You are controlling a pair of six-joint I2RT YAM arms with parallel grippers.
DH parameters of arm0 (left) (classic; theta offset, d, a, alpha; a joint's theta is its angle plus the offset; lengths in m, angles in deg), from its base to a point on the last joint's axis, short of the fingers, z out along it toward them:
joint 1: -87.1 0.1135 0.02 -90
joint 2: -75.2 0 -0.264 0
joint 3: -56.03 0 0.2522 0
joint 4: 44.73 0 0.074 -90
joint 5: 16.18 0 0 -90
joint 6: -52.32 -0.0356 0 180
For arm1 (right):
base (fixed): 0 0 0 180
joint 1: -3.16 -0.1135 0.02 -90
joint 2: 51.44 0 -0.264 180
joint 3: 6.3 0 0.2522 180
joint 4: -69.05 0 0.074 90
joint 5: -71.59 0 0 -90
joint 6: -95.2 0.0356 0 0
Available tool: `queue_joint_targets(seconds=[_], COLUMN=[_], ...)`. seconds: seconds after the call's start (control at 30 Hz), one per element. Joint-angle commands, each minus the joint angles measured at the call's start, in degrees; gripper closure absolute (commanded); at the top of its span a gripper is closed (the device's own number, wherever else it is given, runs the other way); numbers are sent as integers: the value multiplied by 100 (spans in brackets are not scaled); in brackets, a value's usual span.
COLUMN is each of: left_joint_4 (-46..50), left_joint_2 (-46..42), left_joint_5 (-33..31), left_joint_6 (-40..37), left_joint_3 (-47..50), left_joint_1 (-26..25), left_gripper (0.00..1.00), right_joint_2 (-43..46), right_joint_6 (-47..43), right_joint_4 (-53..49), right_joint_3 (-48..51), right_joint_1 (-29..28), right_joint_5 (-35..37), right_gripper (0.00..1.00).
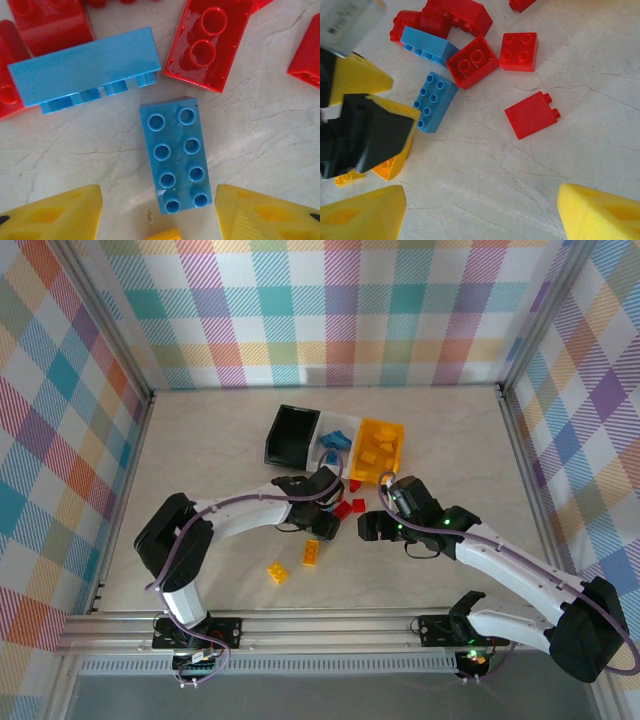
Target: Sort the legos into containers by color
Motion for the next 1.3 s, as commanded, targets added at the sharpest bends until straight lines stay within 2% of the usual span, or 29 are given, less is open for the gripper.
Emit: queue_joint_targets(seconds=[0.0, 0.37, 0.53, 0.83, 0.93, 1.27], left_joint_4=[-36, -92, 130, 206, 238, 392], left_joint_2=[225, 768, 987, 1129, 1079, 731], left_joint_5=[-56, -162, -642, -793, -820, -950], left_joint_6=[148, 285, 369, 444, 426, 427], left_joint_3=[-227, -451, -645, -679, -686, -586], left_joint_1=[-82, -193, -304, -323, -324, -324], left_gripper=[38, 39, 42, 59, 70, 71], right_joint_2=[98, 103, 98, 73, 54, 46], right_joint_6=[12, -49, -76, -111, -103, -76], right_joint_4=[-46, 42, 103, 169, 191, 223], right_joint_3=[120, 224, 246, 283, 287, 266], right_joint_1=[41, 63, 77, 102, 111, 111], right_joint_5=[69, 96, 94, 90, 100, 68], right_gripper=[21, 20, 20, 20, 20, 20])
